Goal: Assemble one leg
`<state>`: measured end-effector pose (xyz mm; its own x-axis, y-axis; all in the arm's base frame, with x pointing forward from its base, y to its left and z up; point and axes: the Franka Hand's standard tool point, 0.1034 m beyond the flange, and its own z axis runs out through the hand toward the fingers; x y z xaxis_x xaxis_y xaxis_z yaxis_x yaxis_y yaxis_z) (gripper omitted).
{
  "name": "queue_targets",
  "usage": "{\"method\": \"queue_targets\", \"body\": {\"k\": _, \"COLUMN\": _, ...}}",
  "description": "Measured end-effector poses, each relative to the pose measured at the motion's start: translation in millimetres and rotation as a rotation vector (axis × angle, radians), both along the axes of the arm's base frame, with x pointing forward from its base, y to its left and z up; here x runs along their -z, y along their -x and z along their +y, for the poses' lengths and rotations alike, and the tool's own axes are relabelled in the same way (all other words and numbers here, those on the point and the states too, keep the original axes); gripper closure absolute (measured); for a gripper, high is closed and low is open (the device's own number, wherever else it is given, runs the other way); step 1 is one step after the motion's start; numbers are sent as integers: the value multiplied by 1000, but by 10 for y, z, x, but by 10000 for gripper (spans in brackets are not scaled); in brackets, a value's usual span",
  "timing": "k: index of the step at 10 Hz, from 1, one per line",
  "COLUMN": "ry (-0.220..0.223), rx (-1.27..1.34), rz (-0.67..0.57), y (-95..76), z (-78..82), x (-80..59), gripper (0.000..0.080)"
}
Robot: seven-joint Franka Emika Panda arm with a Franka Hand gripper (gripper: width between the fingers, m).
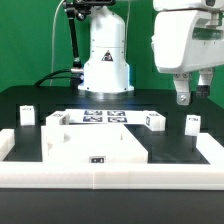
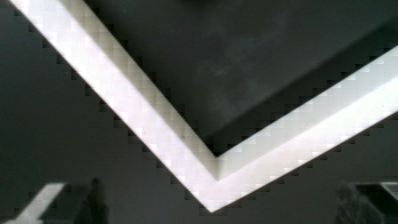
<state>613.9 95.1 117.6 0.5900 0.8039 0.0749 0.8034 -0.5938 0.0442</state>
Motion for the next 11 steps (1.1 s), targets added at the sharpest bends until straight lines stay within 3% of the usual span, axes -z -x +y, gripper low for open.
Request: {"method": "queue_targets", "body": {"k": 11, "ry": 3, "rx": -78, "rz": -25, "y": 16, "z": -31, "x": 31, "gripper": 150}}
